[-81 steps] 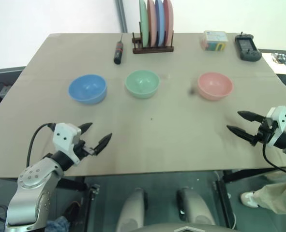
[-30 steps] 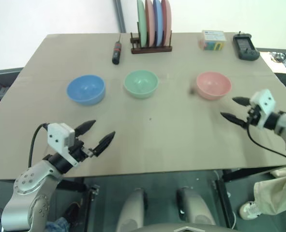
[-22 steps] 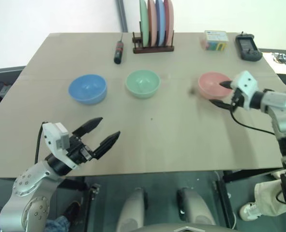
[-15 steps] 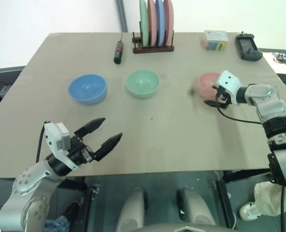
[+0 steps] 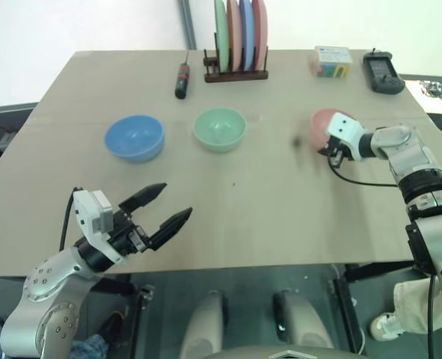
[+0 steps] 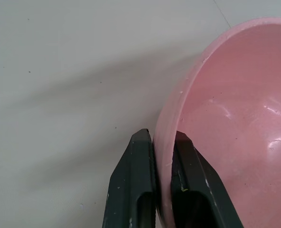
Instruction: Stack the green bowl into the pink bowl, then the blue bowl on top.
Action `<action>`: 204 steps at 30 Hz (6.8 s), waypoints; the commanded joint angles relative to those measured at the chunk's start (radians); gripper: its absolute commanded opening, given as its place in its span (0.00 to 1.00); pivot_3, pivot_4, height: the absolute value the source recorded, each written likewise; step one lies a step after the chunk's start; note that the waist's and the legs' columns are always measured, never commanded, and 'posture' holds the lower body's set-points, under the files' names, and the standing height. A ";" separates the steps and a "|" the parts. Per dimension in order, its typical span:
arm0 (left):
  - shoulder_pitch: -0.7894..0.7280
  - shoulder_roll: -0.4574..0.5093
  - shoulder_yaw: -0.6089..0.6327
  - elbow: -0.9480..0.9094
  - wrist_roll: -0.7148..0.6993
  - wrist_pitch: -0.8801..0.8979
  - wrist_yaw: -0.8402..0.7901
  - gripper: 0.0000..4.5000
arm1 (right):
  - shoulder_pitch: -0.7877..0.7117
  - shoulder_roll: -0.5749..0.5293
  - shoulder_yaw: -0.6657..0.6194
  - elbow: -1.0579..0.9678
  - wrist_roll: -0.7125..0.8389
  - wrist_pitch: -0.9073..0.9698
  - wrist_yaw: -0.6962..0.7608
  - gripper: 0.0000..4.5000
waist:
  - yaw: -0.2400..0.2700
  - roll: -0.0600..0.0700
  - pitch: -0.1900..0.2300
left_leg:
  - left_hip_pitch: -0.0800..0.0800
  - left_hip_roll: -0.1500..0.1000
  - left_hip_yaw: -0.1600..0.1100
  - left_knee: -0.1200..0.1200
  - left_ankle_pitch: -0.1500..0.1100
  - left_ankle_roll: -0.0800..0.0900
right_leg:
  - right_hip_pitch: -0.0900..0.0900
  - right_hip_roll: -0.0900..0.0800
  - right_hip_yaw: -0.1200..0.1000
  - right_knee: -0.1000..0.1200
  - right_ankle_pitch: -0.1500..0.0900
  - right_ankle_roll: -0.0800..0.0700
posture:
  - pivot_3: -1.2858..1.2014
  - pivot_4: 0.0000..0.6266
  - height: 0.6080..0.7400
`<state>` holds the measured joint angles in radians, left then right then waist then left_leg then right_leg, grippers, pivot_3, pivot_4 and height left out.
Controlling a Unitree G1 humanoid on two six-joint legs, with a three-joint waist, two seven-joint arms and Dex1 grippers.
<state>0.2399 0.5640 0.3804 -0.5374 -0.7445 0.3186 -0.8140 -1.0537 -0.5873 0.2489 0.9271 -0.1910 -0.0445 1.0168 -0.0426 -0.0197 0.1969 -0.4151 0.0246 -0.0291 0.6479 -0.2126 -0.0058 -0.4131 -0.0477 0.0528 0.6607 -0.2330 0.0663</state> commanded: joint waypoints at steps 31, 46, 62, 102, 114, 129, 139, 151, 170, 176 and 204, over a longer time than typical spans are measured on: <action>-0.174 0.084 -0.024 0.130 0.020 0.010 -0.070 1.00 | 0.251 0.055 0.009 -1.114 0.259 0.500 0.080 0.99 | 0.004 0.000 0.000 | -0.001 0.000 -0.003 0.000 0.000 0.000 | 0.000 0.000 -0.003 0.000 -0.002 -0.003 | 0.52 0.24 1.00; -0.207 0.059 0.054 0.161 0.021 0.005 0.007 1.00 | -0.217 0.419 0.077 -0.216 0.144 0.163 -0.094 0.99 | -0.015 0.000 0.000 | -0.001 0.001 -0.002 -0.004 0.000 0.000 | -0.003 0.001 -0.002 0.001 0.000 0.000 | 0.52 0.24 1.00; 0.187 -0.110 0.266 -0.107 0.021 -0.071 0.182 1.00 | -0.383 0.639 0.098 0.403 -0.060 -0.012 -0.315 0.99 | -0.024 0.000 0.000 | -0.001 0.000 -0.003 -0.011 0.000 -0.001 | -0.005 -0.001 -0.003 -0.002 0.000 -0.002 | 0.52 0.24 1.00; -0.136 0.099 0.092 0.144 0.021 0.007 0.042 1.00 | 0.110 -0.083 0.051 -1.134 0.280 0.454 0.515 0.04 | -0.005 0.000 0.001 | 0.002 0.002 -0.004 -0.009 0.000 -0.001 | -0.002 0.001 -0.005 0.000 -0.001 -0.002 | 0.52 0.24 1.00; -0.303 0.147 -0.002 0.279 0.138 0.031 0.071 1.00 | 0.150 0.029 -0.095 -1.230 0.360 0.689 0.181 0.75 | 0.005 0.000 0.001 | -0.001 0.001 -0.005 -0.006 0.000 -0.001 | -0.002 0.001 -0.006 0.000 -0.001 -0.002 | 0.52 0.24 1.00; -0.988 0.249 -0.387 1.068 0.624 -0.201 -0.050 1.00 | 0.530 -0.030 -0.706 -1.579 0.824 1.023 -0.135 0.75 | 0.029 -0.002 0.000 | -0.002 -0.001 -0.006 -0.006 0.000 -0.001 | -0.002 0.000 -0.007 0.000 -0.001 -0.002 | 0.52 0.24 1.00; -1.223 0.154 -0.525 1.456 0.805 -0.283 -0.097 1.00 | 0.625 -0.139 -0.831 -1.634 1.004 1.036 -0.274 0.75 | 0.022 -0.002 0.001 | -0.003 0.000 -0.005 -0.005 0.000 0.000 | -0.002 0.000 -0.006 0.000 -0.001 -0.001 | 0.52 0.24 1.00; -1.242 0.187 -0.531 1.513 0.867 -0.175 -0.101 0.29 | 0.663 -0.211 -0.782 -1.577 1.029 0.954 -0.319 0.79 | 0.022 -0.002 0.001 | -0.003 0.000 -0.005 -0.003 0.000 0.000 | -0.002 0.000 -0.006 0.001 -0.001 -0.001 | 0.52 0.24 1.00; -1.279 0.088 -0.565 1.005 0.774 -0.206 -0.320 0.03 | 0.658 -0.270 -0.713 -1.500 1.038 0.867 -0.312 0.79 | 0.030 -0.003 0.001 | -0.013 0.000 -0.009 0.003 0.000 0.000 | -0.006 0.000 -0.009 0.001 -0.001 -0.001 | 0.52 0.24 1.00; -1.313 0.017 -0.627 0.847 0.706 -0.220 -0.499 0.03 | 0.642 -0.284 -0.691 -1.489 1.039 0.855 -0.310 0.79 | 0.029 -0.003 0.001 | -0.014 -0.001 -0.009 0.004 0.000 0.000 | -0.007 0.000 -0.010 0.000 -0.001 -0.001 | 0.52 0.24 1.00; -1.229 -0.024 -0.457 0.728 0.393 -0.193 -0.560 0.80 | 0.629 -0.305 -0.617 -1.446 1.013 0.806 -0.281 0.79 | 0.025 -0.002 0.001 | -0.013 0.000 -0.009 0.005 0.000 0.000 | -0.006 0.000 -0.009 0.002 -0.001 -0.001 | 0.52 0.24 1.00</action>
<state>-0.9940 0.5255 -0.1242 0.2007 -0.3199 0.0890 -1.4127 -0.4181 -0.8779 -0.3579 -0.5096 0.8263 0.7826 0.7334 -0.0175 -0.0222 0.1979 -0.4276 0.0243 -0.0381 0.6532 -0.2122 -0.0059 -0.4194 -0.0473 0.0438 0.6626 -0.2339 0.0657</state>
